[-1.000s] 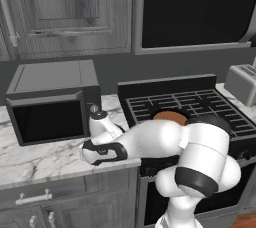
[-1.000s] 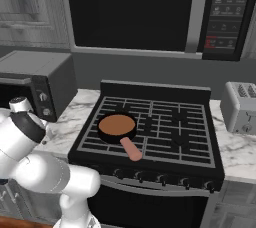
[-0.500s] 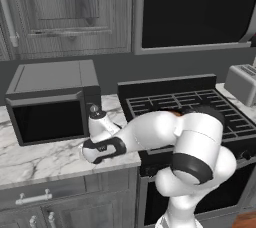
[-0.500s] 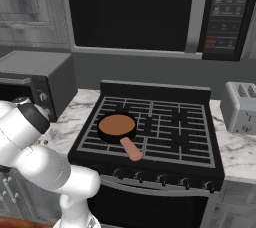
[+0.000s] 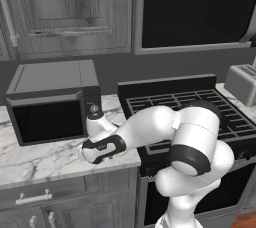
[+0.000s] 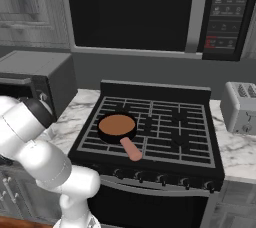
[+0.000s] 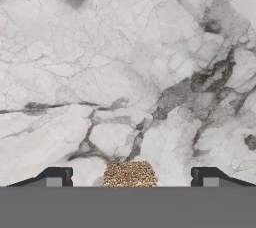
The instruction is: Pick up the sugar cube(s) and place them in the saucepan with hot chocolate.
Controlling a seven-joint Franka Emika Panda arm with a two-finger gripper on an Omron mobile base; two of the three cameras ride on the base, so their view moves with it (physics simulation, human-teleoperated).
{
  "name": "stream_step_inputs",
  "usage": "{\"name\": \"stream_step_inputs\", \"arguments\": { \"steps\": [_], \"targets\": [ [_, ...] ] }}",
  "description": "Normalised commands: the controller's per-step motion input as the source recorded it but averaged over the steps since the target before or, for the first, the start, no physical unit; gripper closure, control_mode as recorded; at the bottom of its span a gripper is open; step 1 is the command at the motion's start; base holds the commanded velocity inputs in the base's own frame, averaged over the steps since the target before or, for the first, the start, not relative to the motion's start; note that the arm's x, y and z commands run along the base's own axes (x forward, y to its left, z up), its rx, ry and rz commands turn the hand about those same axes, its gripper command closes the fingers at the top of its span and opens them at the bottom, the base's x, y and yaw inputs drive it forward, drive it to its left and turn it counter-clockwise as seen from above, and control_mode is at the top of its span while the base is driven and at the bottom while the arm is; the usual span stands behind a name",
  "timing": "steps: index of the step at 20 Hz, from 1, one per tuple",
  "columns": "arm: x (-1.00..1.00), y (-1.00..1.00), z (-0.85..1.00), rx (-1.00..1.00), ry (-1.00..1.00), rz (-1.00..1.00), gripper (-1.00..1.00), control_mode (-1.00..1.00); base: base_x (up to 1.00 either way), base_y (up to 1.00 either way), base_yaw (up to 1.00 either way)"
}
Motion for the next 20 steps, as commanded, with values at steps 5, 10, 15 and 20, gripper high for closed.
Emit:
{"name": "stream_step_inputs", "arguments": {
  "steps": [5,10,15,20],
  "targets": [
    [0.00,0.00,0.00,0.00,0.00,0.00,1.00,-1.00,0.00,0.00,0.00],
    [-0.01,0.00,0.00,0.00,0.00,0.00,1.00,-1.00,0.00,0.00,0.00],
    [-0.10,0.00,0.00,0.00,0.00,0.00,1.00,-1.00,0.00,0.00,0.00],
    [-0.03,-0.16,0.01,-0.03,-0.03,0.00,1.00,-1.00,0.00,0.00,0.00]
  ]
}}
